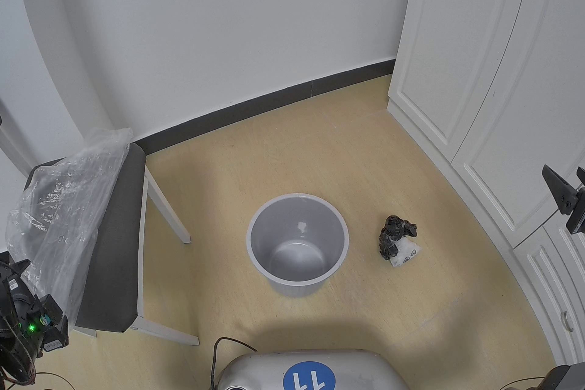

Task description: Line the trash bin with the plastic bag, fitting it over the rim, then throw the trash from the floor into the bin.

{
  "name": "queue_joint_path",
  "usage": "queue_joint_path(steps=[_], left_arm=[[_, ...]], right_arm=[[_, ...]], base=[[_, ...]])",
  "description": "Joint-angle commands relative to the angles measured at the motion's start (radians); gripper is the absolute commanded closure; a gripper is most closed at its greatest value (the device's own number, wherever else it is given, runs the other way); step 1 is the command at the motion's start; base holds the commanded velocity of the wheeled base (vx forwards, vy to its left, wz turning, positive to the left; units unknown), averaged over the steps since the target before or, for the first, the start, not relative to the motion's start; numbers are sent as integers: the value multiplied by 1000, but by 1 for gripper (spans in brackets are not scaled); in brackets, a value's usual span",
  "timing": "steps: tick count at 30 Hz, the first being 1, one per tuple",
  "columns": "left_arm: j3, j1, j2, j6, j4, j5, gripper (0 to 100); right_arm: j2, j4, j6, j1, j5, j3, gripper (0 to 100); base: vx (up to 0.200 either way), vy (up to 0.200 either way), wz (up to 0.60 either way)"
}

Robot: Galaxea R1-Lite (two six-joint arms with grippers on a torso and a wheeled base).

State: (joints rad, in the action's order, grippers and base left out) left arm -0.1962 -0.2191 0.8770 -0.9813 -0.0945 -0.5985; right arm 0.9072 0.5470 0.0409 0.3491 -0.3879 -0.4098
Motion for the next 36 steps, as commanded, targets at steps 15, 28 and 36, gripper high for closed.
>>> queue_joint_path(steps=[15, 28, 36], left_arm=[[35, -25, 241, 4, -195, 2, 0], [27, -5, 390, 7, -406, -3, 0], [20, 14, 324, -4, -395, -1, 0]], right_arm=[[2, 1, 1, 1, 1, 2, 0], [-4, 2, 1, 1, 1, -3, 0], [-2, 2, 1, 1, 3, -3, 0]], base=[[0, 0, 0], [0, 0, 0], [0, 0, 0]])
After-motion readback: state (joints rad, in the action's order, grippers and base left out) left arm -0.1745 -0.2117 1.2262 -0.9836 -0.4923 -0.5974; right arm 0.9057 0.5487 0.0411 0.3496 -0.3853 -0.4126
